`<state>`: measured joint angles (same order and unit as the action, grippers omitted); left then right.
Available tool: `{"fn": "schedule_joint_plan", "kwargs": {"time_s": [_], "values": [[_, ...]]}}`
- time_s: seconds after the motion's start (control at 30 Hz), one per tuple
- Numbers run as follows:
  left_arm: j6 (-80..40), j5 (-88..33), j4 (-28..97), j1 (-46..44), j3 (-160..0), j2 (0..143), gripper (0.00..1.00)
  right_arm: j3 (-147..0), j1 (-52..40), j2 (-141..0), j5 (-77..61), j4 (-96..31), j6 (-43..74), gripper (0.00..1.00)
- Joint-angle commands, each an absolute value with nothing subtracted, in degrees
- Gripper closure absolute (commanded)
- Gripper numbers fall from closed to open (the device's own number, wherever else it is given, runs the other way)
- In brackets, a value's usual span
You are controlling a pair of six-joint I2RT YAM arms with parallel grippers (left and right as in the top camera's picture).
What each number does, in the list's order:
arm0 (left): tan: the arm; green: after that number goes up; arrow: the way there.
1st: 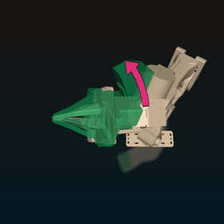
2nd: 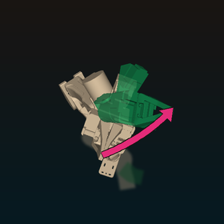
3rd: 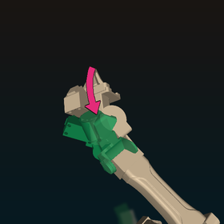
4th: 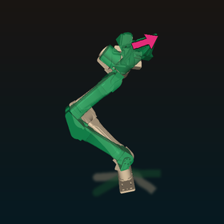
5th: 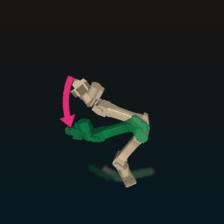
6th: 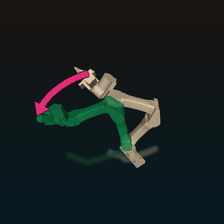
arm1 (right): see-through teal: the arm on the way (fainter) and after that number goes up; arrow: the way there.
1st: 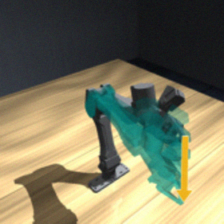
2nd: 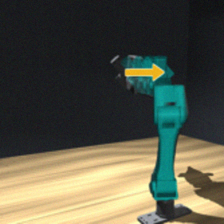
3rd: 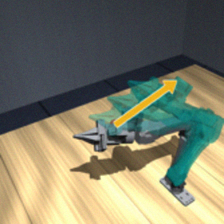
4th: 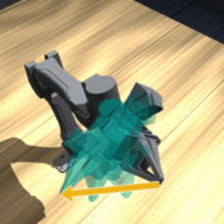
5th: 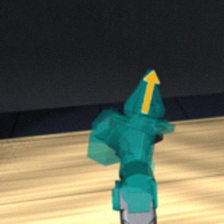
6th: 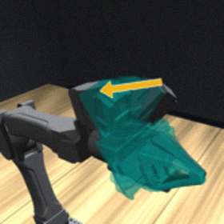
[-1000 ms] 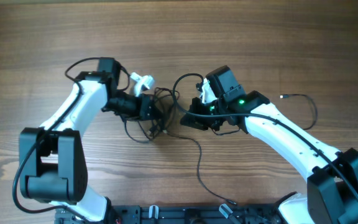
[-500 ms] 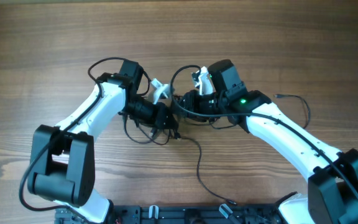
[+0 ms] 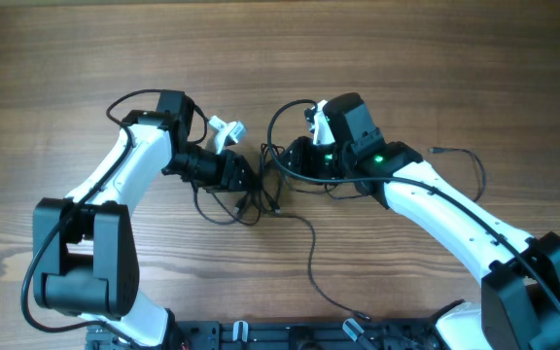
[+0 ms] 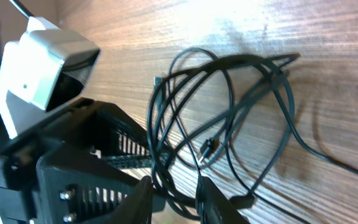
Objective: Untangle cables
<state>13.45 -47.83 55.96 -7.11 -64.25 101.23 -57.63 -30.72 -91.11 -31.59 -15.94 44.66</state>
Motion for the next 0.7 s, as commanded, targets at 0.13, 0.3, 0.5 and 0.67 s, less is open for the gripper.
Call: {"fn": "schedule_joint_plan", "kwargs": {"time_s": [0.13,0.3,0.5,0.67], "values": [[14.6,-50.3,56.0,-7.0,-65.3,101.1,0.51,-58.4,-31.0,-91.1,-29.3,-13.8,43.5,0.74],[14.6,-50.9,56.0,-7.7,-65.3,101.1,0.51,-58.4,-32.5,-94.3,-29.6,-11.3,43.7,0.75],[14.6,-50.9,54.9,-10.2,-65.3,101.1,0.53,-58.4,-33.2,-94.3,-27.6,-10.9,43.7,0.87],[14.6,-50.9,54.9,-10.2,-65.3,101.1,0.53,-58.4,-33.2,-94.3,-23.0,-15.9,43.6,0.94]]}}
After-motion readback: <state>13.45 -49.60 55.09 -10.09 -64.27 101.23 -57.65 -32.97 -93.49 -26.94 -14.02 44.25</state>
